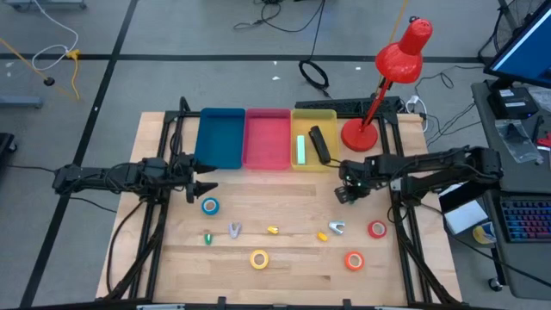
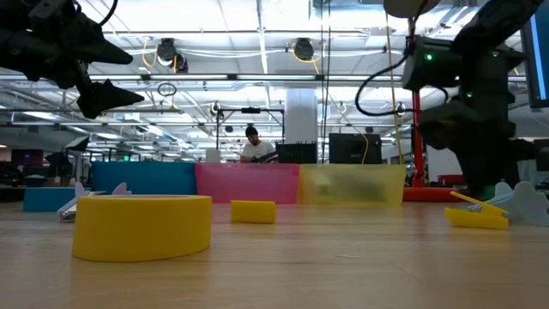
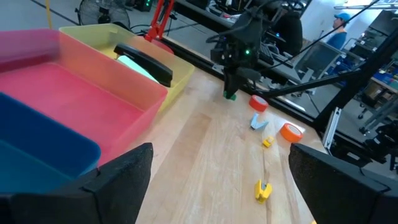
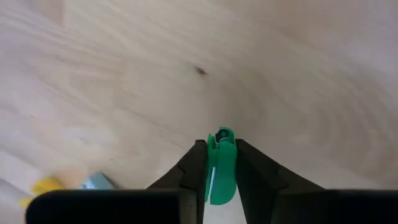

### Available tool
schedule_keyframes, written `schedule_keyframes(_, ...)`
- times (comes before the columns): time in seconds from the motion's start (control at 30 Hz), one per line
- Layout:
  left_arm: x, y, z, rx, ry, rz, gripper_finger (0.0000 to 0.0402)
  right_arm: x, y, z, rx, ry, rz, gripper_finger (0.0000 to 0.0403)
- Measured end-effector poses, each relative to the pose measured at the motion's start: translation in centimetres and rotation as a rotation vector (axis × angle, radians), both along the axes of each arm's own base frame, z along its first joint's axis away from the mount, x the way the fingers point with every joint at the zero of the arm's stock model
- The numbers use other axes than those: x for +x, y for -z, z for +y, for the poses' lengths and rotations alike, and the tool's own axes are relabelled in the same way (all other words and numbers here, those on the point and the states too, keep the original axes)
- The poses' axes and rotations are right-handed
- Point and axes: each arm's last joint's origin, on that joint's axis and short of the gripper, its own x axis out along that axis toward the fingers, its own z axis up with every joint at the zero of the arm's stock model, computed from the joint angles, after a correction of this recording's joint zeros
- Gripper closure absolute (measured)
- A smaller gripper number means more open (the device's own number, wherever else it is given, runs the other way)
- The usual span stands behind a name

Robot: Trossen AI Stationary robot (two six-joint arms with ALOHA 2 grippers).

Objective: Pick and place Stapler, Stapler remover, tape
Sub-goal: Put the top small green stapler into the yellow bin

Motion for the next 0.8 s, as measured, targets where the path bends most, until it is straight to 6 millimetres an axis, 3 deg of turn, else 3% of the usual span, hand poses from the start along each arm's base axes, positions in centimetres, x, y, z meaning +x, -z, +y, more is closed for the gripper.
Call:
schedule_keyframes(0.23, 0.0, 0.0, 0.0, -0.006, 0.0, -0.001, 0.002, 3.3, -3.3, -1.5, -0.078, 0.052, -0.298, 0.0342)
schedule_keyframes(0.37, 0.0, 0.0, 0.0, -0.006, 0.002, -0.001, 0.0025, 5.1, -5.2, -3.7, -0.26, 0.139, -0.542, 0.0345)
schedule_keyframes(0.47, 0.0, 0.0, 0.0, -0.005, 0.008, -0.001, 0.003, 5.5, -6.0, -5.6, -0.467, 0.182, -0.618, 0.0346)
schedule_keyframes(0.6, 0.0, 0.0, 0.0, -0.004, 0.009, -0.001, 0.0031, 6.2, -5.6, -7.8, -0.651, 0.181, -0.622, 0.0345)
schedule_keyframes(0.8, 0.0, 0.0, 0.0, -0.005, 0.01, -0.001, 0.0023, 7.8, -2.4, -9.3, -0.595, 0.105, -0.585, 0.0344)
